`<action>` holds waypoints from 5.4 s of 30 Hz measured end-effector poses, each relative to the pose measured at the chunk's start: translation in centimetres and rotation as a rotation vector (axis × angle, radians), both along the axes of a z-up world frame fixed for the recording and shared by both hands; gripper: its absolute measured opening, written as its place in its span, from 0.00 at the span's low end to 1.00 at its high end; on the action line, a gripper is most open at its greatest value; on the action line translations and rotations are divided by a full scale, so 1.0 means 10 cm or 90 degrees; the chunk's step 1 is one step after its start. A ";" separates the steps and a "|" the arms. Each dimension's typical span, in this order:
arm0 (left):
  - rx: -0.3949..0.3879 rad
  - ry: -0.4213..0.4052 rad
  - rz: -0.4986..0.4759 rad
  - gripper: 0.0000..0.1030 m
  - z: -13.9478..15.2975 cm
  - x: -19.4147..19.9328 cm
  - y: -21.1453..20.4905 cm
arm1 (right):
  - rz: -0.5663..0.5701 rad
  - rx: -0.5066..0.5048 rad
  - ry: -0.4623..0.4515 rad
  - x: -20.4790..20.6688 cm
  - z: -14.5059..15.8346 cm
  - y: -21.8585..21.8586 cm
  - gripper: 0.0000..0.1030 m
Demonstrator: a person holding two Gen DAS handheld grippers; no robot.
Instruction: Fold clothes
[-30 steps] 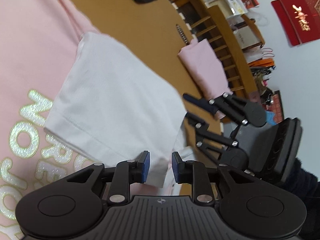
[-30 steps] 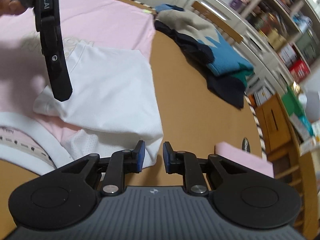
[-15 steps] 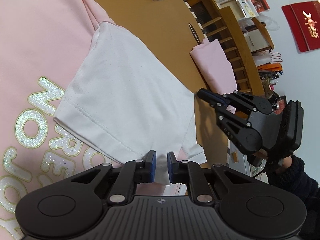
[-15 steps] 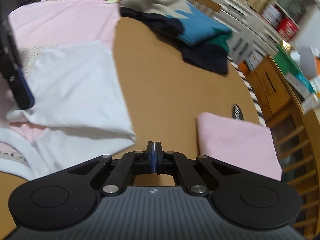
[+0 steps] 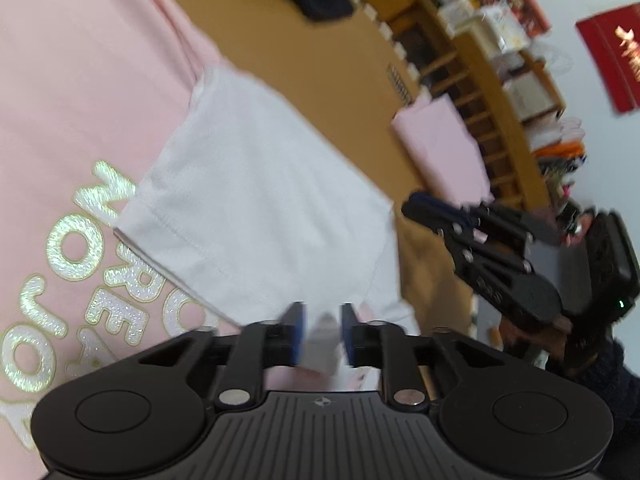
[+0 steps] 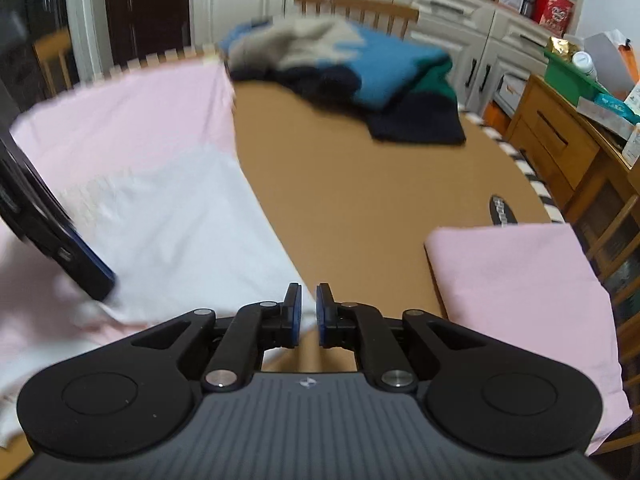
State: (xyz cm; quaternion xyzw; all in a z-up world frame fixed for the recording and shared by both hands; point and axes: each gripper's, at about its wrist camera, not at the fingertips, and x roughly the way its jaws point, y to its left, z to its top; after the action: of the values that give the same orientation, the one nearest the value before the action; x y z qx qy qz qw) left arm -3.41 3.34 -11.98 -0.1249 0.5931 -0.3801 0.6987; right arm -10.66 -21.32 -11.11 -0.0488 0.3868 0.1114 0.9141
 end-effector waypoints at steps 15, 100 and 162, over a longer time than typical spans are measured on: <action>0.080 -0.122 0.085 0.53 0.41 -1.00 0.55 | 0.062 0.085 0.079 -0.57 -0.16 0.38 0.23; 0.011 0.029 -0.206 0.05 0.57 -1.30 1.41 | -0.332 0.701 0.327 -2.54 -0.59 1.39 0.43; 0.110 0.180 0.025 0.06 0.01 0.01 0.85 | -0.446 0.709 0.268 -1.16 -0.25 0.43 0.03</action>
State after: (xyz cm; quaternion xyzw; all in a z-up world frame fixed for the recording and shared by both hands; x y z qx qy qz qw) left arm -3.34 11.87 -11.89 -0.1281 0.7135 -0.2925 0.6236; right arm -22.26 -17.01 -13.61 0.5783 0.4345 -0.0013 0.6905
